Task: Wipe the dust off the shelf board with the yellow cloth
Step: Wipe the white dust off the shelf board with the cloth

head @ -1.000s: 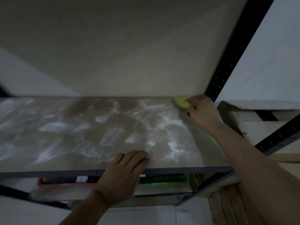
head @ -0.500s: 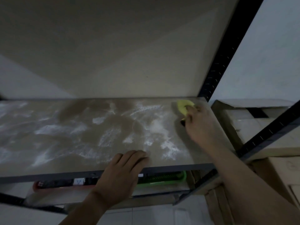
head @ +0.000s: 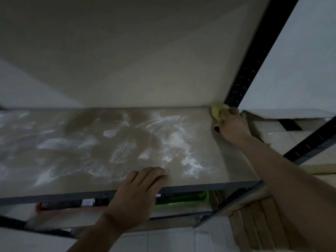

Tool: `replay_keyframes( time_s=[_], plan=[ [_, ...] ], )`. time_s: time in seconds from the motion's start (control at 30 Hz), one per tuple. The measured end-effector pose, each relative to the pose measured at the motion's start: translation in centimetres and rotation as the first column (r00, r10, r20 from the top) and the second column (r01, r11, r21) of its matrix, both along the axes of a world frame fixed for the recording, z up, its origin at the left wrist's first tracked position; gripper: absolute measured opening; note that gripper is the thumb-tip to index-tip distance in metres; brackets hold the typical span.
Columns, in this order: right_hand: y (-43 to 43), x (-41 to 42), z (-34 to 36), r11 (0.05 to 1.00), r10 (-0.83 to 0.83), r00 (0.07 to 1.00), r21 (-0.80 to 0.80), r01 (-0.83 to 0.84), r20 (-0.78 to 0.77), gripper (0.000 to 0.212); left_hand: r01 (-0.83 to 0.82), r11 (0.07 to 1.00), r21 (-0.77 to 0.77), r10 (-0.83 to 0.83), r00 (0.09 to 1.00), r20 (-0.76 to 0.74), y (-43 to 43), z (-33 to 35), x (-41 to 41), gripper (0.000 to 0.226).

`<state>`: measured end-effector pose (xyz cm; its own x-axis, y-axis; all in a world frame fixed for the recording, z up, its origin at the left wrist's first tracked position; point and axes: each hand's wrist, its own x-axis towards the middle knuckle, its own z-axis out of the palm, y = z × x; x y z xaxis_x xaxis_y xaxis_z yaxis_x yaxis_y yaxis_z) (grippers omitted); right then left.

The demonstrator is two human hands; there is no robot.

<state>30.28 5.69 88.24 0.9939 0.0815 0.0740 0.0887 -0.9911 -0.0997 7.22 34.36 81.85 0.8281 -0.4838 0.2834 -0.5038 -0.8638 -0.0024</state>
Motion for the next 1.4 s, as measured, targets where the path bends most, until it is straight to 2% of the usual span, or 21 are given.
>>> replay_keyframes(
  time_s=[0.03,0.07,0.17,0.27,0.33,0.37,0.43,0.5,0.57,0.7,0.77,0.87,0.9,0.93,1.0,1.07,1.1,1.17,1.23,1.3,1.4],
  plan=[
    [0.2,0.6,-0.3,0.998,-0.053,0.996,-0.033,0.051,-0.074,0.045,0.002,1.0,-0.01,-0.002,1.0,0.002,0.1,-0.1,0.0,0.049],
    [0.8,0.7,-0.5,0.997,-0.049,0.996,-0.066,0.044,-0.069,0.046,0.0,1.0,-0.022,0.0,1.0,0.005,0.1,-0.1,0.0,0.049],
    [4.3,-0.4,-0.8,0.982,0.137,0.989,-0.137,-0.129,0.047,0.049,0.002,0.999,-0.043,-0.001,1.0,0.019,0.2,-0.2,0.1,0.049],
    [8.4,-3.2,-0.6,0.901,0.408,0.913,0.157,-0.405,0.016,0.042,0.013,0.999,-0.052,-0.011,1.0,0.022,0.3,-0.4,0.1,0.049],
    [8.4,-3.6,0.4,0.825,0.471,0.882,0.343,-0.45,0.024,0.04,0.015,0.999,-0.036,-0.015,1.0,0.025,0.4,-0.3,0.1,0.049],
    [7.4,-2.9,0.9,0.828,0.413,0.908,0.382,-0.409,0.077,0.039,0.019,0.999,-0.029,-0.018,0.999,0.031,0.3,-0.4,0.1,0.049],
    [4.0,-0.7,1.4,0.928,0.185,0.966,0.291,-0.232,0.182,0.043,0.02,1.0,-0.017,-0.019,0.999,0.036,0.2,-0.4,0.2,0.049],
    [0.7,1.0,1.2,0.992,-0.067,0.993,0.109,0.057,0.097,0.049,0.017,1.0,-0.011,-0.016,0.999,0.032,0.1,-0.4,0.3,0.051],
    [0.1,1.0,0.0,0.987,-0.158,0.987,-0.041,0.158,0.0,0.048,0.014,1.0,-0.012,-0.014,1.0,0.024,0.2,-0.4,0.3,0.052],
    [3.6,-1.5,-1.5,0.998,0.046,0.995,-0.043,-0.042,0.084,0.038,0.01,1.0,-0.025,-0.01,1.0,-0.004,0.4,-0.6,0.2,0.055],
    [6.6,-3.7,-1.5,0.978,0.192,0.979,0.066,-0.197,0.075,0.04,0.009,1.0,-0.023,-0.009,1.0,-0.009,0.4,-0.7,0.2,0.055],
    [9.0,-6.2,-0.5,0.856,0.4,0.916,0.355,-0.375,0.003,0.039,0.004,1.0,-0.016,-0.004,1.0,-0.002,0.3,-0.4,0.3,0.054],
    [8.1,-5.8,0.1,0.834,0.391,0.92,0.413,-0.366,0.028,0.037,0.009,1.0,-0.011,-0.009,1.0,0.004,0.3,-0.5,0.3,0.054],
    [6.6,-5.1,0.9,0.854,0.33,0.94,0.398,-0.335,0.083,0.035,0.011,1.0,-0.007,-0.011,1.0,0.008,0.3,-0.5,0.3,0.053],
    [2.4,-2.9,1.9,0.935,0.108,0.978,0.315,-0.161,0.18,0.036,0.004,1.0,-0.001,-0.004,1.0,0.013,0.2,-0.6,0.3,0.053],
    [-1.2,-1.1,1.4,0.956,-0.16,0.982,0.264,0.129,0.099,0.04,0.002,1.0,0.002,-0.002,1.0,0.014,0.3,-0.7,0.3,0.053],
    [-1.9,-0.8,0.7,0.956,-0.25,0.967,0.167,0.24,0.041,0.042,0.004,1.0,0.002,-0.004,1.0,0.013,0.3,-0.7,0.3,0.053],
    [-1.2,-1.7,-0.5,0.96,-0.28,0.959,0.008,0.28,0.033,0.043,0.003,1.0,0.002,-0.003,1.0,0.004,0.5,-0.8,0.2,0.053],
    [0.4,-3.5,-1.0,0.988,-0.155,0.984,0.016,0.154,0.09,0.036,0.006,1.0,-0.003,-0.006,1.0,0.007,0.6,-0.7,0.3,0.052],
    [2.5,-5.5,-1.6,0.993,0.063,0.986,0.088,-0.077,0.152,0.029,0.014,1.0,-0.011,-0.014,1.0,0.014,0.6,-0.8,0.3,0.051],
    [5.5,-8.4,-2.0,0.899,0.323,0.935,0.261,-0.351,0.144,0.022,0.008,1.0,-0.017,-0.008,1.0,0.005,0.5,-0.6,0.2,0.052]
  ],
)
